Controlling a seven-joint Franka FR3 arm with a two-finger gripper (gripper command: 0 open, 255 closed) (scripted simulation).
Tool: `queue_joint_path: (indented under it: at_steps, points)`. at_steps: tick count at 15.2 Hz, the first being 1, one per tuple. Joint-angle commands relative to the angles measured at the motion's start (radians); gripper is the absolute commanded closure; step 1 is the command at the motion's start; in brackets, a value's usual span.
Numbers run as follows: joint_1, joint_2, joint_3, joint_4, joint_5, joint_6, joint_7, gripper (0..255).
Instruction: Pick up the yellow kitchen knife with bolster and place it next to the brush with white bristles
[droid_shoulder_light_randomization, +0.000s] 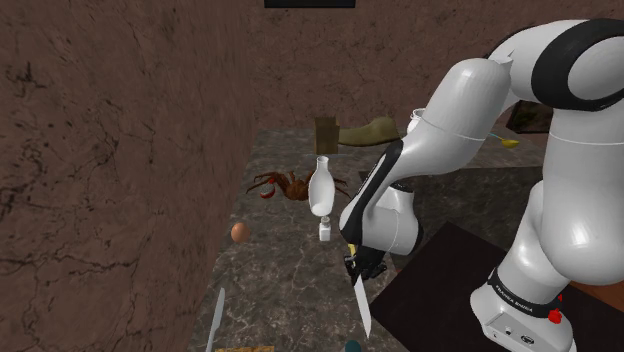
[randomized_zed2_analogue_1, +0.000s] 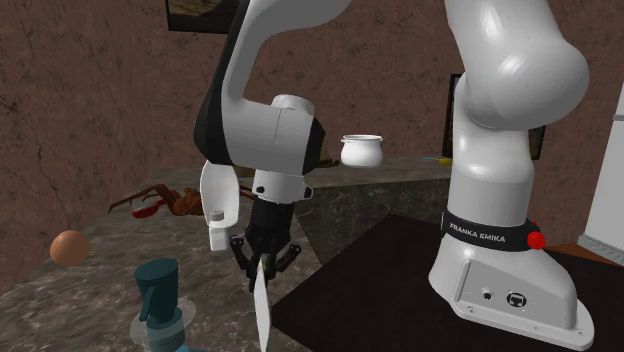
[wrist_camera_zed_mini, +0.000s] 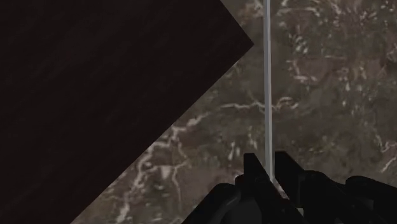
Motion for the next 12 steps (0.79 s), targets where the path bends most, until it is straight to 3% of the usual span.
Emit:
queue_joint_path:
  at_steps: [1,7,12]
  points:
    - [0.000,0.000,0.000,0.000,0.000,0.000,0.000,255]
    - [0.000,0.000,0.000,0.000,0.001,0.000,-0.001,255]
    - [0.027,-0.118,-0.032,-0.078,-0.234,-0.045,0.247,255]
